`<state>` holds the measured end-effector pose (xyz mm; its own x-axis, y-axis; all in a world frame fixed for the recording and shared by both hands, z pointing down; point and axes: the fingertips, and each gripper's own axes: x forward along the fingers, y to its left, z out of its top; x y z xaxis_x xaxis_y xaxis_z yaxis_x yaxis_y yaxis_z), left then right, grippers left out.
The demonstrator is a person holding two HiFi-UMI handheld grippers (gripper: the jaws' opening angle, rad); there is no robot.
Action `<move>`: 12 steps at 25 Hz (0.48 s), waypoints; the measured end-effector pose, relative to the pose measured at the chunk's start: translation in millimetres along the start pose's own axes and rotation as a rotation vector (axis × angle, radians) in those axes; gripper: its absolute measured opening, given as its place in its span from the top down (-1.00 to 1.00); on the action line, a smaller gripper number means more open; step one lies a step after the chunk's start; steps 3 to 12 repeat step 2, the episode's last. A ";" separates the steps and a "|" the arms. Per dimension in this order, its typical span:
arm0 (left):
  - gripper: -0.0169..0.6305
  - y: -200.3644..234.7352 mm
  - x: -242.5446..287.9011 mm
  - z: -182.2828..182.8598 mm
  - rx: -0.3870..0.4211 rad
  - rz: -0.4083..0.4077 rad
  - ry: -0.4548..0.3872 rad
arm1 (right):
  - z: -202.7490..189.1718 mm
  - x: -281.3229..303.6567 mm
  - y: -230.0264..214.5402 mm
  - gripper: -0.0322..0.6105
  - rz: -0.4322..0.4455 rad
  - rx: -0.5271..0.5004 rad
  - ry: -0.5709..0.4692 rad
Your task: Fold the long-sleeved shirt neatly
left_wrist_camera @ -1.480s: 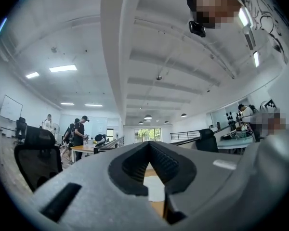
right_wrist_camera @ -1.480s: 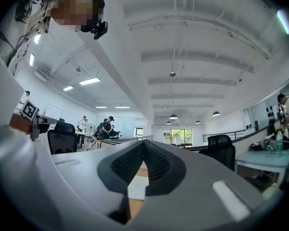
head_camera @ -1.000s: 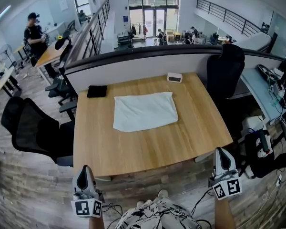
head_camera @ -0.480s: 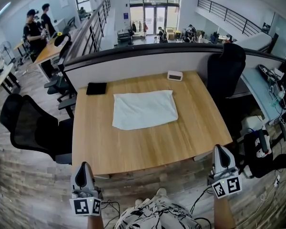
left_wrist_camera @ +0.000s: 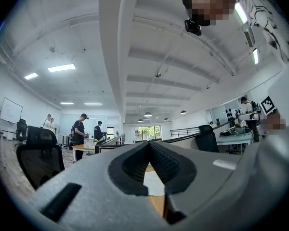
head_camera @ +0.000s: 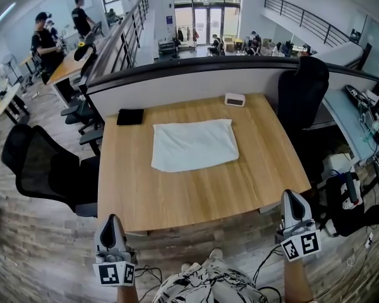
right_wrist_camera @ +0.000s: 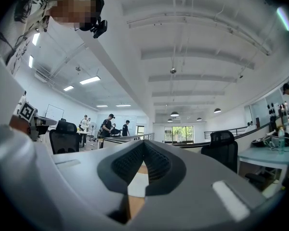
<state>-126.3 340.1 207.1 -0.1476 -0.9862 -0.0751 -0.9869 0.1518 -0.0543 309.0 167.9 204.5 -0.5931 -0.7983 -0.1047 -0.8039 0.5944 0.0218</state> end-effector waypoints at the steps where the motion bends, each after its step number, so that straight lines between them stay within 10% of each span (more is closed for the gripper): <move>1: 0.94 -0.4 0.5 -0.1 0.002 0.000 0.001 | -0.5 1.0 -0.5 0.88 0.001 0.001 0.001; 12: 0.93 -0.7 0.9 -0.2 0.004 0.000 0.002 | -1.0 1.9 -1.0 0.88 0.002 0.001 0.003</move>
